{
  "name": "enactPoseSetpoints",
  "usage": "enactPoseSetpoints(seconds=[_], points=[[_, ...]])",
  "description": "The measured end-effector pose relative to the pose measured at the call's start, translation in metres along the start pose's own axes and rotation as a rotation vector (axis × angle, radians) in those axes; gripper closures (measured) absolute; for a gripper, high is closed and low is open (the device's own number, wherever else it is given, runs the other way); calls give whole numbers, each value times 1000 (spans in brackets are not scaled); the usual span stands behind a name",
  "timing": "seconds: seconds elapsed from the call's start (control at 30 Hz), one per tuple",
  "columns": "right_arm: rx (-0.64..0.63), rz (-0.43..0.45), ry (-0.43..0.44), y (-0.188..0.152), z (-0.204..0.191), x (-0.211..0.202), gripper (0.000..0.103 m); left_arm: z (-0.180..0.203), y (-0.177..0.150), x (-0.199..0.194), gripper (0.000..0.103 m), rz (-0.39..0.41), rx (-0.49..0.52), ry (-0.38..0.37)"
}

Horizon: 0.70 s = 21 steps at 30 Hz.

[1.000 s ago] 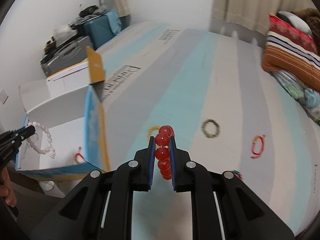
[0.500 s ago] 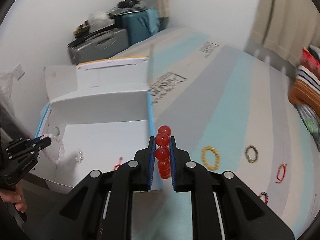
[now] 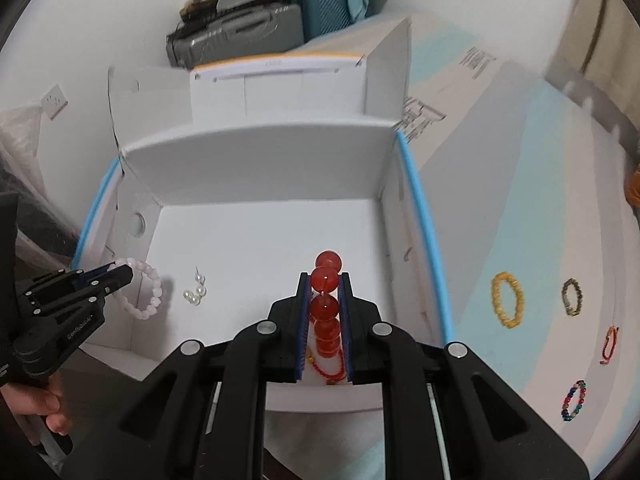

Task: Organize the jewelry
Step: 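Carry the pink-white and red bead bracelets over the white box with both tools, then open both tools to drop the two bracelets into the box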

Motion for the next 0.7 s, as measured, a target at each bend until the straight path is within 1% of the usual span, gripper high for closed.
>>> enactPoseSetpoints(seconds=[0.17,0.33,0.5,0.53,0.6,0.63,0.67,0.7], points=[[-3,-67,-4,-4,-9,31,90,-1,-4,19,92,-39,4,-17],[-3,-103,-6,-10,-10,51,90,2,-4,28,92,-49,15,-24],[-2,-127,-5,-15,-12,61,90,2,-4,33,91,-56,13,-29],[-3,-132,-4,-17,-13,62,88,2,-4,32,91,-53,12,-32],[-8,-129,-9,-18,-14,61,88,2,-4,29,89,-40,2,-35],[-8,-122,-14,-17,-14,59,86,2,-4,27,89,-35,1,-34],[-9,-119,-12,-17,-15,58,81,3,-4,25,89,-30,1,-33],[-8,-115,-12,-16,-16,56,76,4,-3,23,84,-24,3,-33]])
Point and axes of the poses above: each gripper's, at about its wrist camera, not at the fingertips, and x roughly the way its jaws point, z to its right, y to its top, the point moved 6 cm from there along x, roughly the way its jaws point, and after that the axes turned 1 degree about -z, right-handed, at the moved point
